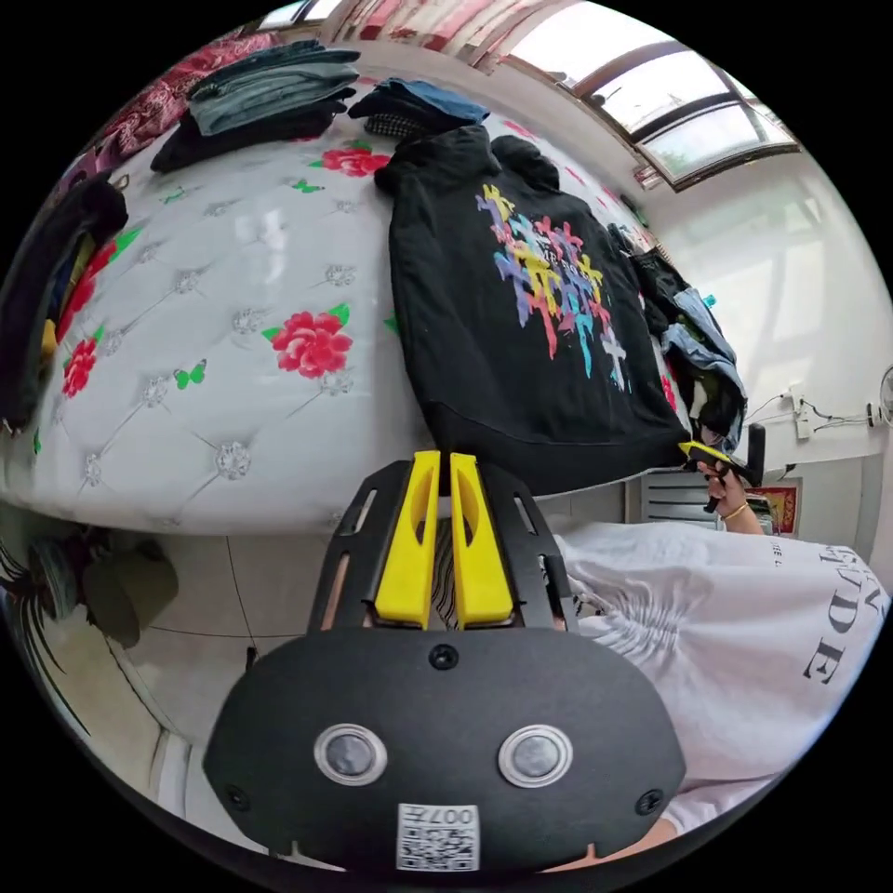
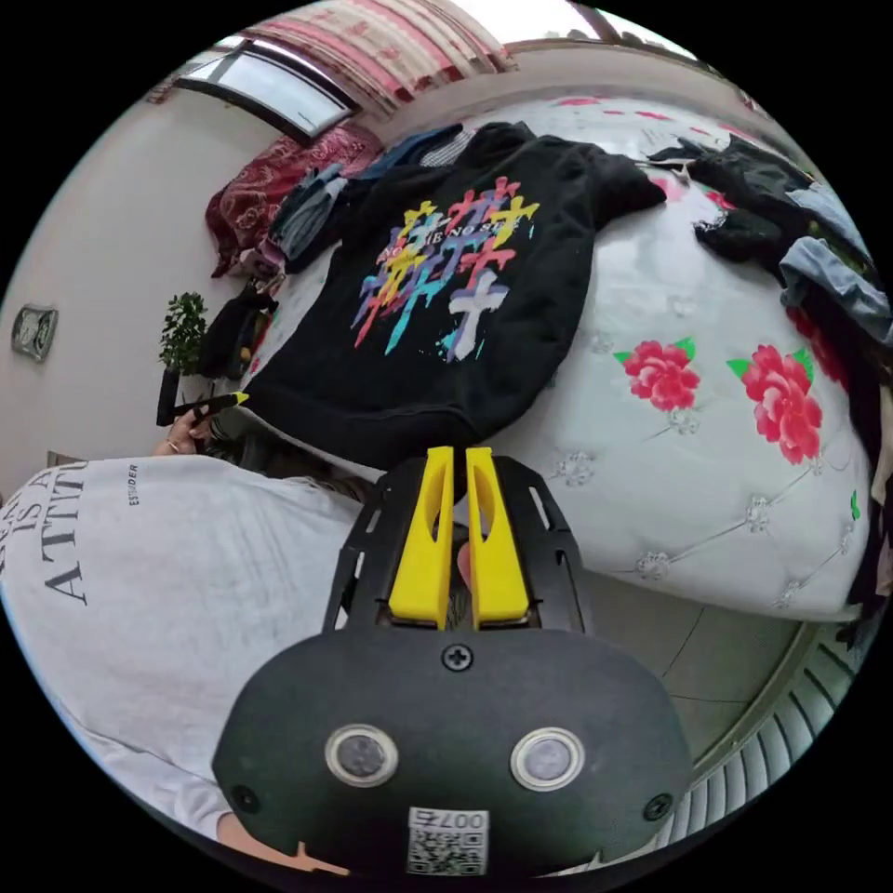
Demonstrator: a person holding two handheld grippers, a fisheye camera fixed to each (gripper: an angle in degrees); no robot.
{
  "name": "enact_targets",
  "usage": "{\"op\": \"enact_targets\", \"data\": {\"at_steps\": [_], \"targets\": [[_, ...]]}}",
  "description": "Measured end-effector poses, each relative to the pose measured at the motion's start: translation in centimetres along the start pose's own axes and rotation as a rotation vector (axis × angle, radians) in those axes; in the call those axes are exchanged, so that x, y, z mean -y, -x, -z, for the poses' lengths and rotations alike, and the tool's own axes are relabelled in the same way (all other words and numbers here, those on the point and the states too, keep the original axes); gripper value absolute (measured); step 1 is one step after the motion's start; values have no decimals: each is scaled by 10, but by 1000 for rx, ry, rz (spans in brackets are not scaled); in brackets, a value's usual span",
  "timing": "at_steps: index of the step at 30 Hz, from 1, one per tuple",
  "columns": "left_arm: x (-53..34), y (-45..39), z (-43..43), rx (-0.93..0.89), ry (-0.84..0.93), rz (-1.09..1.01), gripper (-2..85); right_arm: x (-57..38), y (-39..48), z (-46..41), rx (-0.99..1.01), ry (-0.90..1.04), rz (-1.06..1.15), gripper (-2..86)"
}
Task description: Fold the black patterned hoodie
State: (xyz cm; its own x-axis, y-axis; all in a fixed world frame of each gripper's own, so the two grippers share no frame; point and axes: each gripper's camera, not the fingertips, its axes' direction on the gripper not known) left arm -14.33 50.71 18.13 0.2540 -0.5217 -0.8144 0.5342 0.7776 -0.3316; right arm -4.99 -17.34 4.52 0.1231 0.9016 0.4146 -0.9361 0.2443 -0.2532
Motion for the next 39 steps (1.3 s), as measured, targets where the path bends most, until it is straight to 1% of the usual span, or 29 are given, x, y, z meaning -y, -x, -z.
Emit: {"op": "enact_targets", "data": {"at_steps": [1, 3, 6, 8, 10, 11, 13, 15, 16, 18, 20, 21, 23, 25, 26, 28, 31, 34, 37, 39], "targets": [[-10, 9, -8, 4, -6, 4, -6, -8, -1, -18, -40, 64, 26, -1], [-24, 19, 7, 14, -41, -36, -7, -16, 2, -14, -89, 77, 55, 0], [-45, 23, 32, 54, -76, -103, -7, -18, 5, 38, -1, -37, 62, 0], [-67, 29, 36, 83, -84, -119, -7, -20, 16, 59, -27, -56, 99, 1], [-97, 47, 24, 92, -73, -99, -6, -31, 25, 60, -98, -2, 143, 2], [-119, 66, 3, 94, -40, -68, -6, -35, 24, 55, -108, 20, 143, 3], [-154, 99, -41, 109, 33, -18, -6, -57, -1, 18, -83, 124, 65, 7], [-195, 154, -98, 65, 129, 122, -7, -75, -29, -15, -21, 190, -45, 14], [-203, 165, -107, 68, 146, 149, -7, -85, -43, -31, 22, 227, -117, 21], [-219, 184, -112, 121, 142, 173, -8, -88, -54, -35, 50, 255, -186, 31], [-221, 205, -97, 203, 135, 135, -8, -81, -59, -7, 48, 176, -193, 41], [-215, 216, -87, 235, 129, 104, -7, -72, -66, 19, 35, 101, -210, 47], [-199, 232, -73, 263, 106, 67, -7, -53, -85, 60, 23, -15, -258, 59], [-174, 247, -64, 244, 75, 37, -7, -24, -119, 109, 28, -175, -344, 75], [-154, 254, -62, 217, 50, 15, -7, -16, -128, 119, 38, -212, -369, 78], [-124, 257, -63, 175, 16, -31, -7, 15, -165, 157, 89, -373, -470, 91], [-79, 249, -82, 157, 9, -125, -6, 50, -211, 189, 171, -533, -587, 102], [-45, 232, -116, 162, 62, -225, -4, 79, -257, 205, 214, -635, -687, 108], [-29, 209, -144, 208, 104, -283, -5, 117, -299, 212, 214, -635, -725, 111], [-24, 194, -162, 241, 130, -268, -8, 143, -325, 214, 209, -618, -714, 109]]}}
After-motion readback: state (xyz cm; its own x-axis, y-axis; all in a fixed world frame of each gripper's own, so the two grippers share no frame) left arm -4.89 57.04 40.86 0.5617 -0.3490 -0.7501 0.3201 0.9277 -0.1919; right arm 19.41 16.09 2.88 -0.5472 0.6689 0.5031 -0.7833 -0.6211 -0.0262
